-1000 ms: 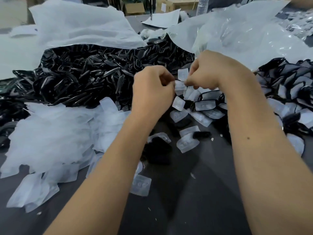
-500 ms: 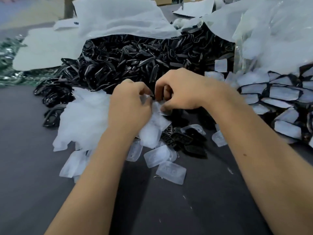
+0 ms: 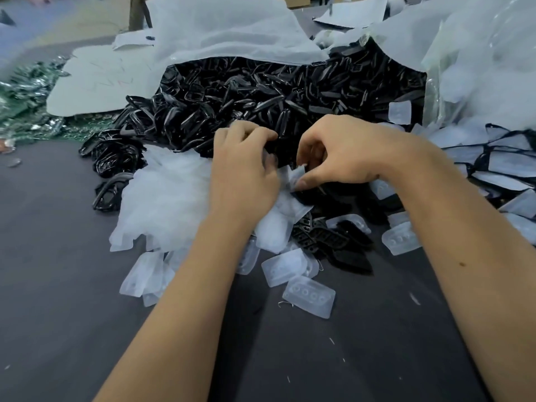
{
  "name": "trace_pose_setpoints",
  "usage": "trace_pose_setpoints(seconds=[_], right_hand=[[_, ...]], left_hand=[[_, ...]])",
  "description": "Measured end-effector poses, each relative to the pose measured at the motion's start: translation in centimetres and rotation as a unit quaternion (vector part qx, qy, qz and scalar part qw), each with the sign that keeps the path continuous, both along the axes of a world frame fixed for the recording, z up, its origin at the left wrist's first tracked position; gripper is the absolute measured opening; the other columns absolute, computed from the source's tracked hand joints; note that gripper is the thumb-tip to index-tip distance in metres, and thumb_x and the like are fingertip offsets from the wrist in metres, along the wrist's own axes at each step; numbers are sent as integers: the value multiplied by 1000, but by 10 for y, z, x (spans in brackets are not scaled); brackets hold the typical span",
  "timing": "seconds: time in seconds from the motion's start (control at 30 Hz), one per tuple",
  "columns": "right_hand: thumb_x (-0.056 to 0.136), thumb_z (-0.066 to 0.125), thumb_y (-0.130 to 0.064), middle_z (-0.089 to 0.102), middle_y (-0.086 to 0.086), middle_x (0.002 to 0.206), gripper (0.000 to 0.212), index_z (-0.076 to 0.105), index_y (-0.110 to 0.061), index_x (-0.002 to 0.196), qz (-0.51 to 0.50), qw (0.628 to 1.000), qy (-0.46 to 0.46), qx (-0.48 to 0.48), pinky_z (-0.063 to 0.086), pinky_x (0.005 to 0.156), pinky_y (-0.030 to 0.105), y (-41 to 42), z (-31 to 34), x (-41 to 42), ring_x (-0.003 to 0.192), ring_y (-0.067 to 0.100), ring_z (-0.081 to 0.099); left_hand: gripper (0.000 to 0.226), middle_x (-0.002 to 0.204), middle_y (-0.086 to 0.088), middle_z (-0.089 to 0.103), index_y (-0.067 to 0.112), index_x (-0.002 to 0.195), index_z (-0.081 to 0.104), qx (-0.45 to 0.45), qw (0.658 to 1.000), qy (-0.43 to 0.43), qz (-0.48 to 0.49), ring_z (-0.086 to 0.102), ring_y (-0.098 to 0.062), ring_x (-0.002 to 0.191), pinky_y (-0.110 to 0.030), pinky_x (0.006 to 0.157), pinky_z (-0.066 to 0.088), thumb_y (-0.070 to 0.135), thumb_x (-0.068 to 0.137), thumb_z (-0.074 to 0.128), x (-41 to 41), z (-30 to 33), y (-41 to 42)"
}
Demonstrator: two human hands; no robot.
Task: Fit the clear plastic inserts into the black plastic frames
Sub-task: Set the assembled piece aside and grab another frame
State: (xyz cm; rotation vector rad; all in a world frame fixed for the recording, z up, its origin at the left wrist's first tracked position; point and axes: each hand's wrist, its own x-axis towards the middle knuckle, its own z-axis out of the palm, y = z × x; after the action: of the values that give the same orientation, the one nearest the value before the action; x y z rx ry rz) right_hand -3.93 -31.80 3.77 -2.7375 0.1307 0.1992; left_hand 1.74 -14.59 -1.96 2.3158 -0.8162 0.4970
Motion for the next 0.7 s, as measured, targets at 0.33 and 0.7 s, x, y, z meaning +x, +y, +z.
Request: trace_pose_setpoints(seconds=[0.33, 0.7], right_hand=[[99, 60, -9, 56, 6, 126, 35, 62, -21, 131, -62, 970, -228, -55, 54, 88, 48, 21, -37, 12, 102, 36, 64], [100, 58, -24, 64, 4, 133, 44, 56, -24, 144, -66, 960, -240, -127, 52, 83, 40, 26, -48, 17, 117, 35, 63]], left_hand=[[11, 106, -1, 67, 8, 91, 74, 40, 999, 7, 15, 47, -27, 108, -30, 92, 38, 9, 88, 64, 3, -2, -4], [17, 102, -4, 65, 10, 96, 71, -22, 999, 36, 14, 52, -27, 104, -28, 90, 38, 5, 85, 60, -1, 0, -4]])
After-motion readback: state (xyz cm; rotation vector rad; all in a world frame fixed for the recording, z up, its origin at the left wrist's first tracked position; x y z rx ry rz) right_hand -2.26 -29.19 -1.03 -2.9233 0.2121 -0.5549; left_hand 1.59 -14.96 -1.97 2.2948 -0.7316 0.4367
